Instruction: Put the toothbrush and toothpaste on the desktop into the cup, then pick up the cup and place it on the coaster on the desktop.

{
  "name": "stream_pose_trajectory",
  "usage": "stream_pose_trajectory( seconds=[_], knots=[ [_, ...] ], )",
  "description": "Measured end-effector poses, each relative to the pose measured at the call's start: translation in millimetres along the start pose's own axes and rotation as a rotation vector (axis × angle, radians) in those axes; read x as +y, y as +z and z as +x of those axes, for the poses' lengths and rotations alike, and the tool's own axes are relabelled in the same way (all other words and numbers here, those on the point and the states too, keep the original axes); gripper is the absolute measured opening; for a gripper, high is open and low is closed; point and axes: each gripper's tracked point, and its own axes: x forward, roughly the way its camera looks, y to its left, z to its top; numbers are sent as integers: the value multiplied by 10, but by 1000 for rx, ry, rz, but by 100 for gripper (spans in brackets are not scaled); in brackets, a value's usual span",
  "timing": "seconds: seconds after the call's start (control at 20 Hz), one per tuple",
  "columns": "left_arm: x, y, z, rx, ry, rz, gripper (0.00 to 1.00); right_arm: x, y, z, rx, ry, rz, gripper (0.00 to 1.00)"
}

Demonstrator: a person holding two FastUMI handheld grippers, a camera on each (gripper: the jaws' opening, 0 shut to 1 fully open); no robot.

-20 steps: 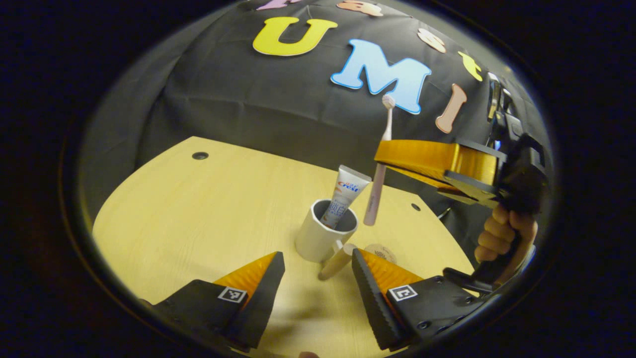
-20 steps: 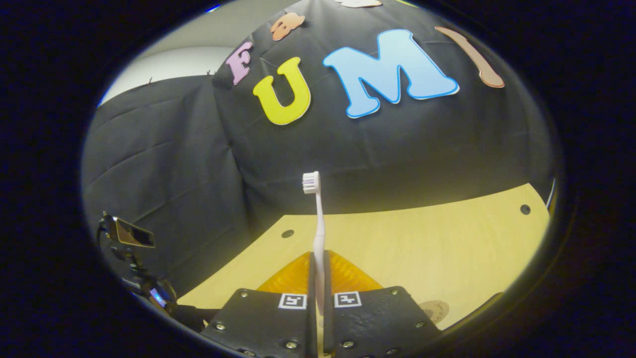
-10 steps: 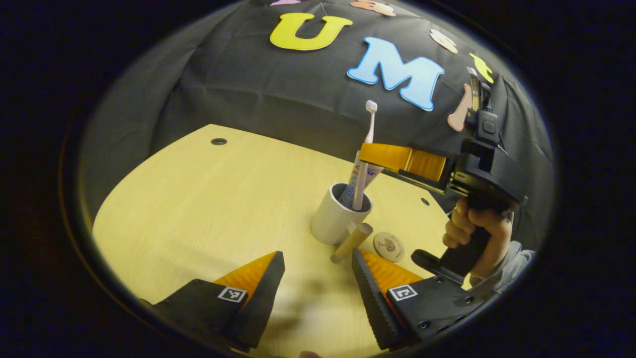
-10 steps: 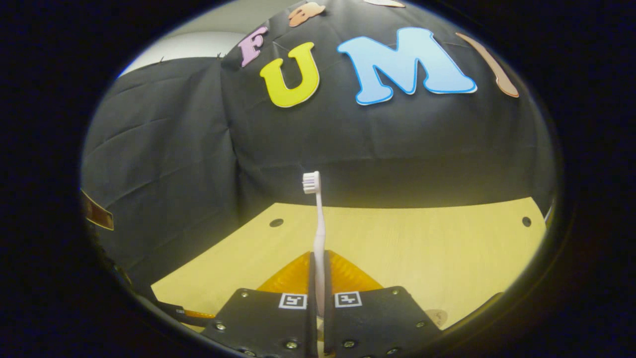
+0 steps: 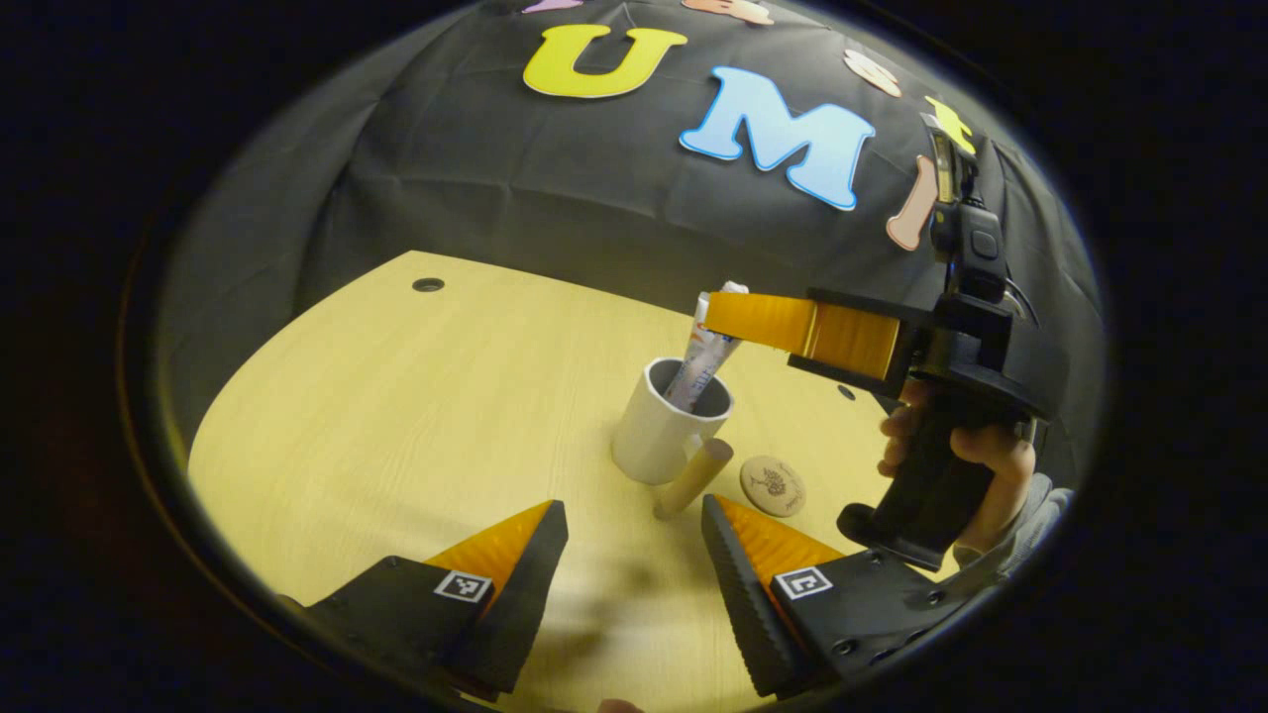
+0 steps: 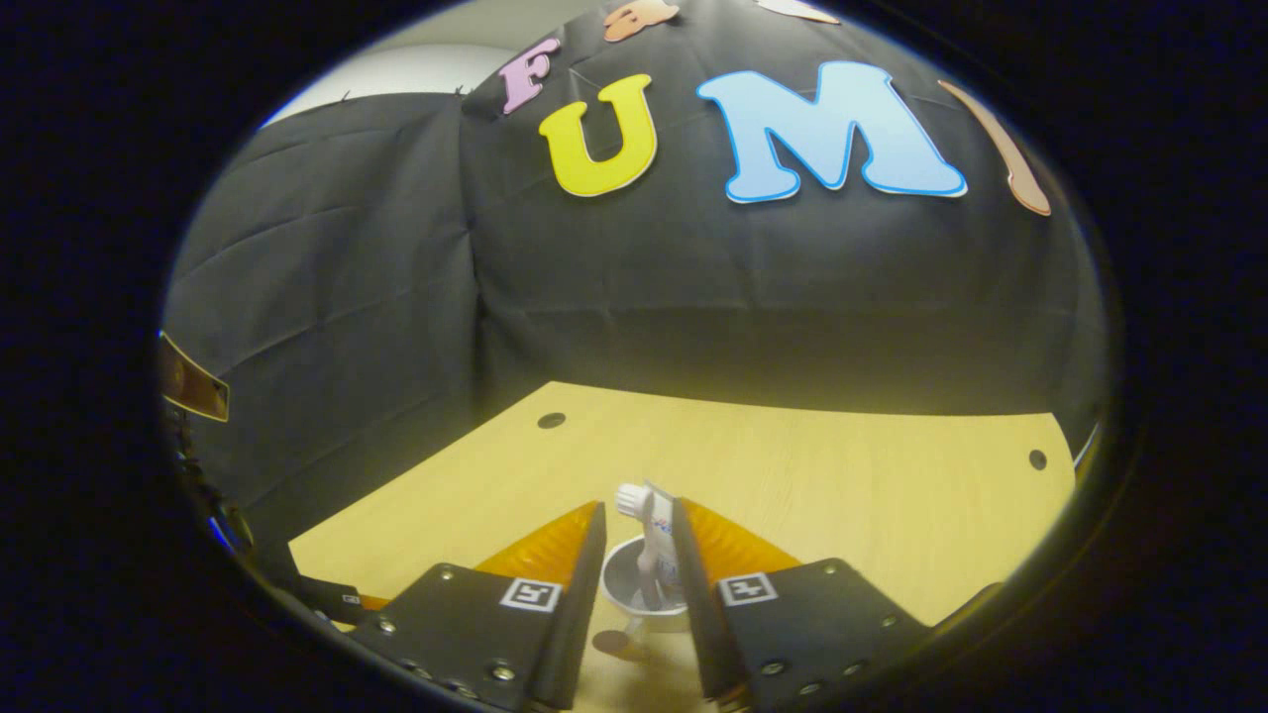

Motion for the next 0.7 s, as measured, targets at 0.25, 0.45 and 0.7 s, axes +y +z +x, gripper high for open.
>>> stream_pose_trajectory(
  seconds=[0.25,0.45,0.7],
  knots=[
    [-51,-19,23,8,-1,0,88,-20,10,-136,5,-16,-17,82],
    [-81,19,45,10,2,7,88,-125,80,-294,-8,-50,-23,82],
    [-203,35,124,29,-4,27,87,-307,194,-612,-21,-94,3,82]
  ],
)
